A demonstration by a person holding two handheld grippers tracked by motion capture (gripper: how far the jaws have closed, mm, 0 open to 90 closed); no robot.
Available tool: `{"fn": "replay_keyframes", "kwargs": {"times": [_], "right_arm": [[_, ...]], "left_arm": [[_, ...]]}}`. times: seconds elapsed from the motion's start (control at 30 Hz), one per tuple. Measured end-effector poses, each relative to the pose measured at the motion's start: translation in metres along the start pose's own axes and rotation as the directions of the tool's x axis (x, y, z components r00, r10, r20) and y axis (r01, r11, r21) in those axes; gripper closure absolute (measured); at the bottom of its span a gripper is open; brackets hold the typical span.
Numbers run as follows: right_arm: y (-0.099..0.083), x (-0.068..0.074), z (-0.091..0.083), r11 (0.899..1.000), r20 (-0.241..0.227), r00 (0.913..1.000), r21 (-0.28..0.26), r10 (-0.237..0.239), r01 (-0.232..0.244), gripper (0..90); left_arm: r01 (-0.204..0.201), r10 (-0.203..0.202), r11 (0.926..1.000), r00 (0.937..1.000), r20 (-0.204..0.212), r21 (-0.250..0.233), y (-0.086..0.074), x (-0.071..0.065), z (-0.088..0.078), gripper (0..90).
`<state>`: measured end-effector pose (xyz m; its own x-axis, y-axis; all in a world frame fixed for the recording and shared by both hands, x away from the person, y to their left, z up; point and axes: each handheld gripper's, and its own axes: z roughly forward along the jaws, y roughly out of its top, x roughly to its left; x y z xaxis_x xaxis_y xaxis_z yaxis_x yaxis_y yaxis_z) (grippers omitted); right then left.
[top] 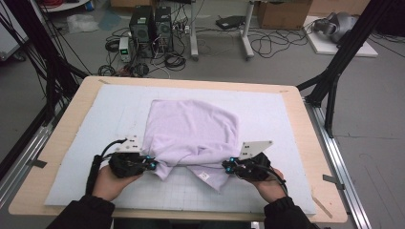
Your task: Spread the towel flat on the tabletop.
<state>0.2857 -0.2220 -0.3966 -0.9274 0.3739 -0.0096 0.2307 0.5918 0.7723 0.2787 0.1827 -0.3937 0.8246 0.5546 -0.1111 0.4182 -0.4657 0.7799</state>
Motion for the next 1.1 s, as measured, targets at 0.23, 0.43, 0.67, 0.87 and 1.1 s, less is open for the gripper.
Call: {"fn": "replay_keyframes", "kwargs": {"times": [0.23, 0.43, 0.67, 0.87, 1.1], "right_arm": [[0.01, 0.014, -0.046, 0.998, 0.0, 0.9993, -0.056, -0.037, 0.037, 86.8], [0.015, -0.01, -0.039, 1.0, 0.065, 0.9977, -0.011, -0.02, 0.021, 86.7], [-0.006, -0.047, 0.005, 0.994, 0.059, 0.9943, 0.059, 0.089, -0.093, 86.1], [-0.01, -0.044, -0.002, 0.995, 0.04, 0.9946, 0.009, 0.095, -0.096, 76.4], [-0.002, -0.035, -0.022, 0.998, 0.067, 0.9962, -0.025, 0.055, -0.054, 69.8]], "left_arm": [[0.009, -0.01, 0.9982, 0.9999, -0.005, -0.059, 0.003, 0.003, -0.05, 86.2], [0.03, -0.031, 0.9991, 0.9982, -0.051, -0.032, 0.011, 0.03, -0.019, 85.2], [0.108, -0.098, 0.9905, 0.9878, -0.121, 0.084, 0.003, 0.074, 0.027, 74.5], [0.097, -0.093, 0.9949, 0.988, -0.123, 0.028, 0.007, 0.065, 0.007, 60.8], [0.061, -0.066, 0.9969, 0.9932, -0.096, -0.05, 0.023, 0.051, -0.028, 52.2]]}}
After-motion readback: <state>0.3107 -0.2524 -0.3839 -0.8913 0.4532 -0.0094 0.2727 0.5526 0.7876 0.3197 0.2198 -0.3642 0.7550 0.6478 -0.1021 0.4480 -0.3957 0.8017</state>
